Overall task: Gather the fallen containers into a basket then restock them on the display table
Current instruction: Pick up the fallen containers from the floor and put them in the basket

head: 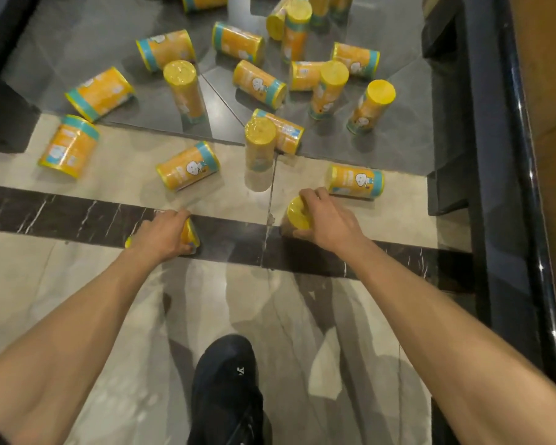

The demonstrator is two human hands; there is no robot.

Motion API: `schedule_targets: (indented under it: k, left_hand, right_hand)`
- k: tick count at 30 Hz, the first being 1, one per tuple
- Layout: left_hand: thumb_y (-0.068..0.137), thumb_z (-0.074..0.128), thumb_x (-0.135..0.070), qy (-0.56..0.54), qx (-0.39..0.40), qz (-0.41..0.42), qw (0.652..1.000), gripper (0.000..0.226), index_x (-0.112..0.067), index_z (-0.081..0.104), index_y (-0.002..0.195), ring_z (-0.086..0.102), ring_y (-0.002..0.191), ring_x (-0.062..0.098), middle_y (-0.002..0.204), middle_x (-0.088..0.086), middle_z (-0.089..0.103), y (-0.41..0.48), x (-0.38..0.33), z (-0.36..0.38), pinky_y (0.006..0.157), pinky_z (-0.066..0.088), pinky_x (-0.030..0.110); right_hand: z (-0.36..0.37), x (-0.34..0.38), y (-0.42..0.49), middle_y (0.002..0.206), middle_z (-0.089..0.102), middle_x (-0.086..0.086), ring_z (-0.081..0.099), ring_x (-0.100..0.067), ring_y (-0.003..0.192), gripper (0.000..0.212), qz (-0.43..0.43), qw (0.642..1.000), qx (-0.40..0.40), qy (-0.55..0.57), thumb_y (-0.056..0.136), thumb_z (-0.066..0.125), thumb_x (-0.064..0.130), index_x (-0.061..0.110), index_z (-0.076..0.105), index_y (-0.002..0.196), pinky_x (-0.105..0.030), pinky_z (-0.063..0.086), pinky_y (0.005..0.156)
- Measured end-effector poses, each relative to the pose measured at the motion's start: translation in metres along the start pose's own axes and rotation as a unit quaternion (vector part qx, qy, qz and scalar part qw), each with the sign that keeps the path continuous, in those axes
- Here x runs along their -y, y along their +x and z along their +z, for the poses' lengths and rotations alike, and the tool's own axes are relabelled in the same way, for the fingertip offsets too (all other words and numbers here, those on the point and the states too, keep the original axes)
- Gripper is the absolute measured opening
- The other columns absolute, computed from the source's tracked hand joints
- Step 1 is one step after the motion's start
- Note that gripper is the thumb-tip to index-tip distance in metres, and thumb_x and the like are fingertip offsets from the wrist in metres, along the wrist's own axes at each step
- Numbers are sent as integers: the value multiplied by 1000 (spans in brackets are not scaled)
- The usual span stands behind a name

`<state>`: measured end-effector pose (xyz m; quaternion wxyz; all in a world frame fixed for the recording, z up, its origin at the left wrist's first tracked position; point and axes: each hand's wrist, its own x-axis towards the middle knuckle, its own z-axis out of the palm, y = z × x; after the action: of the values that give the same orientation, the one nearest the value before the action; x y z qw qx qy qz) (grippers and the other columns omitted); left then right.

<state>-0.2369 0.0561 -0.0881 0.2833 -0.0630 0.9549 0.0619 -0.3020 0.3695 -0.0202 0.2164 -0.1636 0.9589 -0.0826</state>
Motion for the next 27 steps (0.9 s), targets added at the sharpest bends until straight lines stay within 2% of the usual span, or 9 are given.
schedule_targets:
  k: [7, 9, 12, 15, 17, 20, 23, 27]
  left_hand:
    - [71, 78, -46, -11, -46, 13, 999, 68, -22, 49, 128, 57, 114, 30, 125, 6, 60, -8, 4, 3, 89, 44, 43]
    - [71, 80, -44, -81, -73, -1, 994, 66, -21, 51, 125, 58, 112, 32, 123, 8, 61, -20, 7, -1, 90, 45, 44]
    - [69, 86, -37, -217, -116, -33, 969, 62, -16, 56, 120, 58, 108, 34, 115, 11, 64, -41, 13, -11, 87, 46, 42]
    - [68, 88, -30, -295, -157, -63, 940, 62, -12, 58, 119, 59, 106, 32, 113, 12, 66, -67, 15, -20, 85, 46, 38]
    - [66, 90, -29, -323, -189, -81, 924, 64, -13, 58, 119, 60, 107, 30, 114, 10, 66, -86, 13, -22, 84, 46, 37]
    - [64, 90, -31, -341, -220, -100, 908, 67, -14, 59, 121, 59, 107, 30, 116, 9, 65, -110, 10, -32, 86, 46, 36]
    - [64, 90, -35, -311, -242, -91, 914, 71, -13, 59, 123, 58, 110, 30, 119, 10, 63, -141, 14, -54, 89, 43, 36]
    - [57, 85, -47, -283, -289, -88, 910, 63, -18, 67, 110, 58, 102, 26, 109, 6, 65, -202, 29, -102, 81, 44, 34]
  right_hand:
    - [2, 12, -6, 120, 55, -5, 59, -28, 101, 67, -1, 999, -45, -18, 74, 82, 41, 16, 49, 126, -38, 48, 76]
    - [-1, 14, -9, 121, 56, -6, 59, -29, 102, 67, -3, 999, -51, -15, 74, 82, 40, 15, 49, 126, -40, 51, 78]
    - [-11, 20, -13, 122, 55, -4, 60, -29, 104, 61, 5, 998, -57, 11, 77, 81, 34, 18, 48, 125, -38, 49, 75]
    - [-30, 28, -17, 116, 57, -1, 60, -26, 100, 66, 9, 997, -58, 40, 68, 82, 48, 21, 52, 120, -35, 46, 71]
    - [-43, 37, -21, 114, 60, -1, 61, -27, 99, 63, -10, 997, -67, 40, 66, 80, 50, 22, 55, 117, -33, 44, 70]
    - [-65, 51, -30, 111, 64, 1, 63, -29, 100, 56, -31, 994, -93, 55, 63, 75, 50, 27, 58, 111, -35, 48, 71]
    - [-86, 71, -39, 113, 66, 0, 63, -30, 102, 62, -59, 991, -109, 45, 64, 74, 57, 29, 60, 117, -36, 47, 73]
    - [-114, 113, -57, 113, 63, 0, 62, -28, 102, 63, -102, 986, -124, 50, 65, 74, 59, 24, 62, 115, -37, 50, 76]
